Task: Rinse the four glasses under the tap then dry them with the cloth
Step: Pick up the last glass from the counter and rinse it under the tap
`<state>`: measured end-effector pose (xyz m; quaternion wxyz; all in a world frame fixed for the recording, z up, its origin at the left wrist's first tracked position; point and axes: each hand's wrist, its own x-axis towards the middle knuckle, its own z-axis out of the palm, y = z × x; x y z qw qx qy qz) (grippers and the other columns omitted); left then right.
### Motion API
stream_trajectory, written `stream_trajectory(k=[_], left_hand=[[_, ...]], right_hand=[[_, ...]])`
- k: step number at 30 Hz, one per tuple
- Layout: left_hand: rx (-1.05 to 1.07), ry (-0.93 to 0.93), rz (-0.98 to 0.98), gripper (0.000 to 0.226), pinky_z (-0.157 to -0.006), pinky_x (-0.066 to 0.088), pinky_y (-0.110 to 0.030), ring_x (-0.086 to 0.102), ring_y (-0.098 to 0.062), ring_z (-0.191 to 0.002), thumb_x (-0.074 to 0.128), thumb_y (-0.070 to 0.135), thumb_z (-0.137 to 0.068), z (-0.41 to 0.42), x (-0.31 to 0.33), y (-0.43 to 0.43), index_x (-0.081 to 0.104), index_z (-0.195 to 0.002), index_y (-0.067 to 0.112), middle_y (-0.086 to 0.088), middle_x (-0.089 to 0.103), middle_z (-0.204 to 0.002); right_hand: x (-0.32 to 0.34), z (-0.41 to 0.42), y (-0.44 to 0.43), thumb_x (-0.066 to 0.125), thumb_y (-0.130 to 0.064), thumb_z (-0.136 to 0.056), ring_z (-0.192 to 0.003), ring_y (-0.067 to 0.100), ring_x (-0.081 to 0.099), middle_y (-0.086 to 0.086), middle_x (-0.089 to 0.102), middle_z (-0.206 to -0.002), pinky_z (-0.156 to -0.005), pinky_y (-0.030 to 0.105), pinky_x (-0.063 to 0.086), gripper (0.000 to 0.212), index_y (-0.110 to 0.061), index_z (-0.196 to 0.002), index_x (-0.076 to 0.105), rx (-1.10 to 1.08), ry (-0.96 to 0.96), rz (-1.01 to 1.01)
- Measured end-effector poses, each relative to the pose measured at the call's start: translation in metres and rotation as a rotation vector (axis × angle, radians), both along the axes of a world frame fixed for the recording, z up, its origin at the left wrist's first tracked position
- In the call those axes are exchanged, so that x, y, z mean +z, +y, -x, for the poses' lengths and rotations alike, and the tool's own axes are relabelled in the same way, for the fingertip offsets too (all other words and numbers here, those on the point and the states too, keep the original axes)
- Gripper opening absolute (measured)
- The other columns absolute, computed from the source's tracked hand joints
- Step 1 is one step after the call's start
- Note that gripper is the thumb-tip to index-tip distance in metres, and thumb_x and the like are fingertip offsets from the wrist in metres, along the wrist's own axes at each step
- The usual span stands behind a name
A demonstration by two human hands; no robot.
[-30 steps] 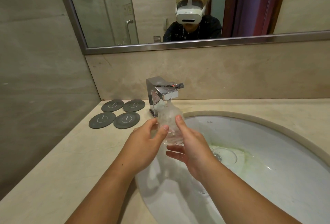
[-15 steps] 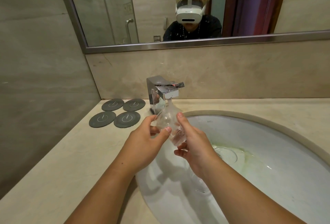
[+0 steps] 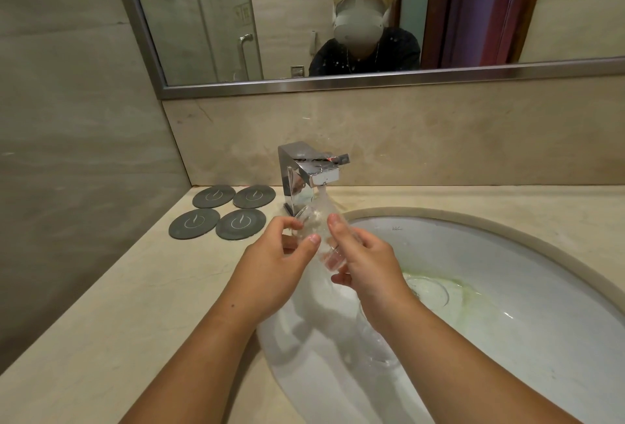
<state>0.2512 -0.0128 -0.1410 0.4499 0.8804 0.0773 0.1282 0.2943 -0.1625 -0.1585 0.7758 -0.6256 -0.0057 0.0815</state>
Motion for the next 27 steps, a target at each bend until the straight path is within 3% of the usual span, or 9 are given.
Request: stream_trajectory(k=[4, 7, 9, 12, 14, 18, 21, 25, 27], left_hand=[[0.005, -0.118, -0.041, 0.03, -0.087, 0.052, -0.026, 0.067, -0.002, -0.105, 0.075, 0.048, -0.092, 0.0, 0.0, 0.002, 0.054, -0.112, 0.04, 0.017, 0.067, -0.113], [-0.027, -0.184, -0.152, 0.034, -0.087, 0.05, -0.025, 0.061, 0.005, -0.107, 0.081, 0.039, -0.089, 0.003, 0.001, 0.0, 0.054, -0.109, 0.042, 0.02, 0.061, -0.118], [-0.037, -0.212, -0.212, 0.037, -0.095, 0.052, -0.037, 0.058, 0.007, -0.111, 0.083, 0.034, -0.087, 0.003, 0.0, -0.001, 0.054, -0.108, 0.044, 0.022, 0.058, -0.118], [-0.035, -0.21, -0.23, 0.045, -0.099, 0.052, -0.043, 0.056, 0.007, -0.113, 0.086, 0.03, -0.084, 0.003, -0.001, 0.0, 0.052, -0.108, 0.047, 0.026, 0.056, -0.119], [-0.027, -0.197, -0.182, 0.061, -0.1, 0.051, -0.035, 0.057, 0.005, -0.115, 0.088, 0.03, -0.082, 0.003, 0.0, 0.001, 0.047, -0.122, 0.05, 0.027, 0.057, -0.122], [-0.086, -0.064, -0.157, 0.096, -0.104, 0.045, -0.029, 0.054, 0.001, -0.127, 0.085, 0.048, -0.082, 0.002, -0.002, 0.003, 0.024, -0.156, 0.047, 0.027, 0.055, -0.129], [-0.117, -0.027, -0.182, 0.094, -0.112, 0.047, -0.039, 0.056, -0.001, -0.132, 0.072, 0.071, -0.071, 0.001, -0.005, 0.002, 0.036, -0.153, 0.044, 0.024, 0.061, -0.139], [-0.044, -0.075, -0.189, 0.072, -0.109, 0.047, -0.046, 0.061, 0.0, -0.121, 0.071, 0.068, -0.07, 0.0, -0.002, 0.002, 0.05, -0.134, 0.044, 0.028, 0.065, -0.126], [-0.008, -0.075, -0.201, 0.061, -0.107, 0.048, -0.049, 0.063, -0.001, -0.112, 0.075, 0.066, -0.071, 0.0, -0.002, 0.002, 0.05, -0.124, 0.048, 0.031, 0.065, -0.116]], right_hand=[[0.006, 0.002, 0.002, 0.071, -0.047, -0.097, -0.081, 0.018, 0.066, 0.006, 0.072, -0.091, -0.073, 0.034, 0.056, 0.041, -0.014, -0.121, 0.075, 0.157, 0.079, -0.116], [0.006, 0.004, 0.003, 0.07, -0.058, -0.093, -0.101, 0.023, 0.066, 0.004, 0.072, -0.122, -0.087, 0.043, 0.061, 0.041, -0.03, -0.123, 0.074, 0.227, 0.086, -0.106], [0.007, 0.006, 0.002, 0.069, -0.065, -0.089, -0.104, 0.026, 0.064, -0.001, 0.066, -0.125, -0.094, 0.046, 0.061, 0.042, -0.037, -0.121, 0.071, 0.253, 0.098, -0.094], [0.008, 0.007, 0.003, 0.072, -0.056, -0.091, -0.095, 0.029, 0.062, 0.001, 0.069, -0.112, -0.079, 0.041, 0.058, 0.043, -0.027, -0.123, 0.073, 0.248, 0.129, -0.129], [0.008, 0.006, 0.003, 0.071, -0.044, -0.097, -0.09, 0.03, 0.06, 0.001, 0.071, -0.095, -0.08, 0.04, 0.054, 0.034, -0.019, -0.121, 0.074, 0.242, 0.159, -0.177], [0.008, 0.004, 0.002, 0.062, -0.039, -0.102, -0.075, 0.023, 0.059, 0.017, 0.065, -0.107, -0.079, 0.039, 0.055, 0.034, -0.016, -0.123, 0.076, 0.281, 0.213, -0.263], [0.009, 0.005, 0.003, 0.055, -0.044, -0.103, -0.069, 0.021, 0.055, 0.02, 0.064, -0.104, -0.072, 0.036, 0.056, 0.046, -0.012, -0.13, 0.074, 0.334, 0.262, -0.342], [0.008, 0.002, 0.002, 0.048, -0.057, -0.104, -0.098, 0.035, 0.057, 0.021, 0.053, -0.111, -0.079, 0.04, 0.06, 0.057, -0.016, -0.139, 0.069, 0.402, 0.281, -0.338], [0.011, 0.002, 0.0, 0.046, -0.062, -0.104, -0.095, 0.033, 0.065, 0.02, 0.063, -0.11, -0.086, 0.043, 0.06, 0.06, -0.018, -0.138, 0.068, 0.387, 0.291, -0.307]])
